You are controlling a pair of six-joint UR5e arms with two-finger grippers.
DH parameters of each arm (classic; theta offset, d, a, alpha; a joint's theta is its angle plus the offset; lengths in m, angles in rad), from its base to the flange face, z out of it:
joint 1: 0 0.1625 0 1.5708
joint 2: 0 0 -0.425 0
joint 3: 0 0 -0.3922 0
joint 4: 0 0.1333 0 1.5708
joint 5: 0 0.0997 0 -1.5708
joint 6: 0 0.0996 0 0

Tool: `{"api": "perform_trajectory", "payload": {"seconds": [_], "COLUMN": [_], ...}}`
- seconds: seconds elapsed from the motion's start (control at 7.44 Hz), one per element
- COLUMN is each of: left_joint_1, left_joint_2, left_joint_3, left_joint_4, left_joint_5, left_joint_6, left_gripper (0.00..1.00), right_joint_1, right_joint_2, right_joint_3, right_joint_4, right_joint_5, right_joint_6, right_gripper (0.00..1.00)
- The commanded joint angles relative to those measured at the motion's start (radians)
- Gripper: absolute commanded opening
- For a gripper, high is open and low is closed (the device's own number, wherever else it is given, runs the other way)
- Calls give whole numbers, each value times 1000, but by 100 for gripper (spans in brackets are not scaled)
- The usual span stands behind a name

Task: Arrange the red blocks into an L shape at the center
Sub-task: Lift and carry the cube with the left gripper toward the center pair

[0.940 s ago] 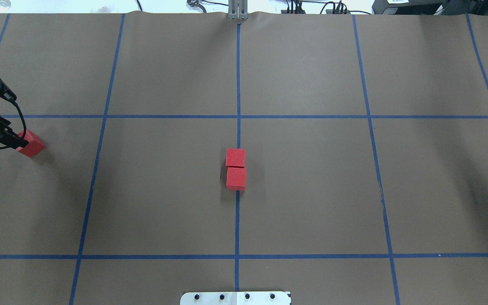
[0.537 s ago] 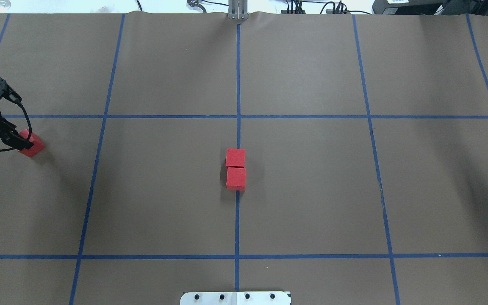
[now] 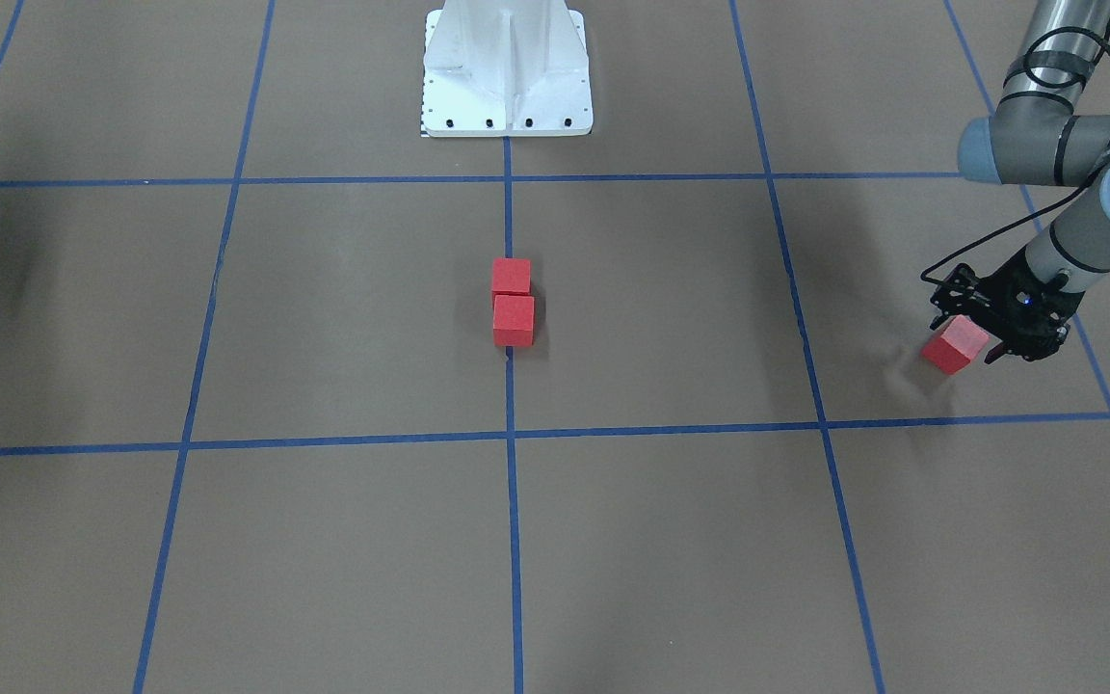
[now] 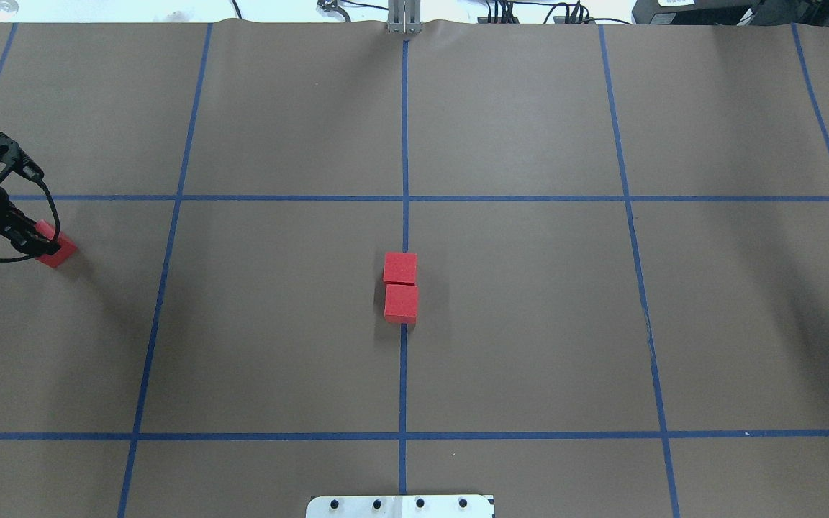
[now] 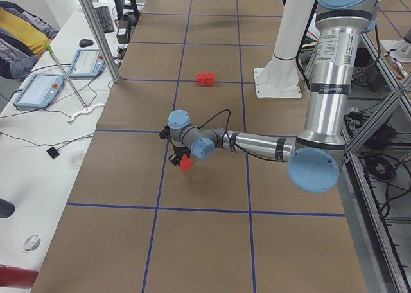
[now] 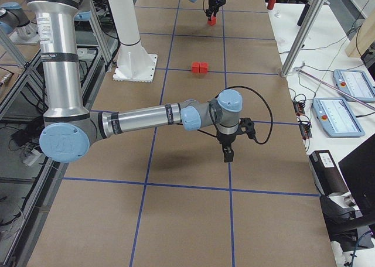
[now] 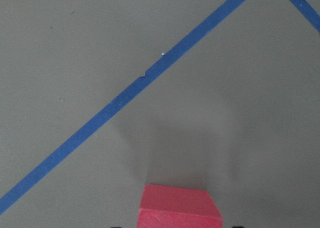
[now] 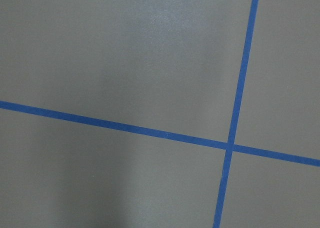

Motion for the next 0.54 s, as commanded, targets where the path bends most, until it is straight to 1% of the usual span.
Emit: {"api": "perform_trajectory", "payload": {"seconds": [0.0,0.13,0.4], "left_joint_1": [1,-2,-13], "left_joint_2": [-10,-28,-72], "left_joint_3": [-24,-58,-107], "left_joint_4": [2,7,7], "left_joint_5": [-43,-85,-33], "left_joint_6": [1,-1,-1], "left_gripper": [0,0,0], "right_joint_1": [1,-1,1], "right_joint_2": [1,1,1], "right_joint_3": [0,0,0], "right_joint_4": [0,0,0], "right_joint_5": [0,1,0], "right_joint_6": [0,0,0], "right_gripper": [99,99,99]}}
